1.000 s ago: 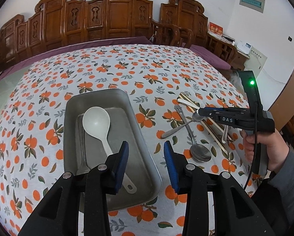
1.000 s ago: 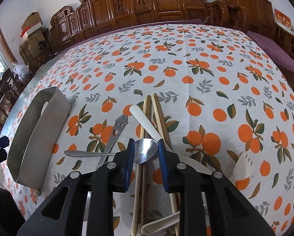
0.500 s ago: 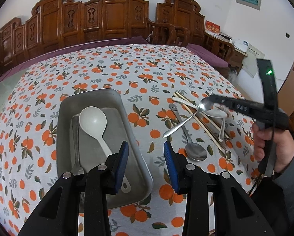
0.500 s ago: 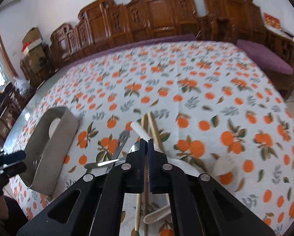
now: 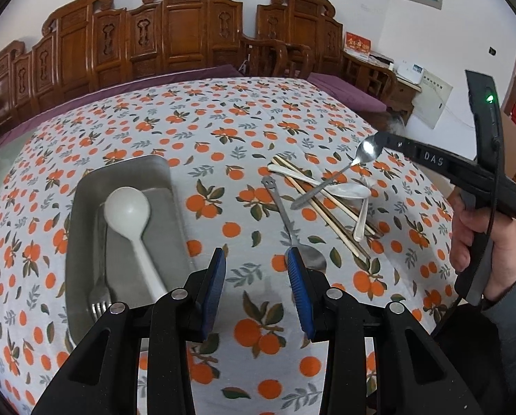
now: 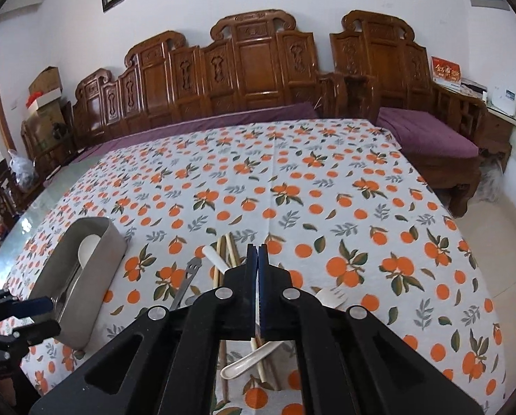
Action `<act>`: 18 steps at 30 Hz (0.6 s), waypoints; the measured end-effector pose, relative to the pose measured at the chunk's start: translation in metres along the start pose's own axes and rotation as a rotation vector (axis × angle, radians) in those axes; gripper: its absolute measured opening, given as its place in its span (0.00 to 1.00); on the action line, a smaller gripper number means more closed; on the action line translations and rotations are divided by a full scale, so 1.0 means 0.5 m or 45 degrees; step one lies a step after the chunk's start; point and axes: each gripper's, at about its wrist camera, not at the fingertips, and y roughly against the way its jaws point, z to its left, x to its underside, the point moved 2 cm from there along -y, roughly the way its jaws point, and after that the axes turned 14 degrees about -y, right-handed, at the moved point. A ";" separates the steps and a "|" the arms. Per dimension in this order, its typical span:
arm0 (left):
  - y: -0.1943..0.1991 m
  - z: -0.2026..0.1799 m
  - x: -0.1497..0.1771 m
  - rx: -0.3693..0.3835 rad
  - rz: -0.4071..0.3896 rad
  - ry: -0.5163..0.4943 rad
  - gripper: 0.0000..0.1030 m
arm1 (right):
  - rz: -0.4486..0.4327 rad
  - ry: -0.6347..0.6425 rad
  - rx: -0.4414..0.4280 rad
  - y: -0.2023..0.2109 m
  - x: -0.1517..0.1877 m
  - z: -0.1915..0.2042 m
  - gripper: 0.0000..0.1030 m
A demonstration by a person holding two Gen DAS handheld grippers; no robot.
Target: Organize utensils
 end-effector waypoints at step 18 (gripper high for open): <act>-0.202 -0.068 -0.073 -0.011 0.230 -0.023 0.27 | -0.060 0.025 0.013 0.003 -0.020 -0.038 0.02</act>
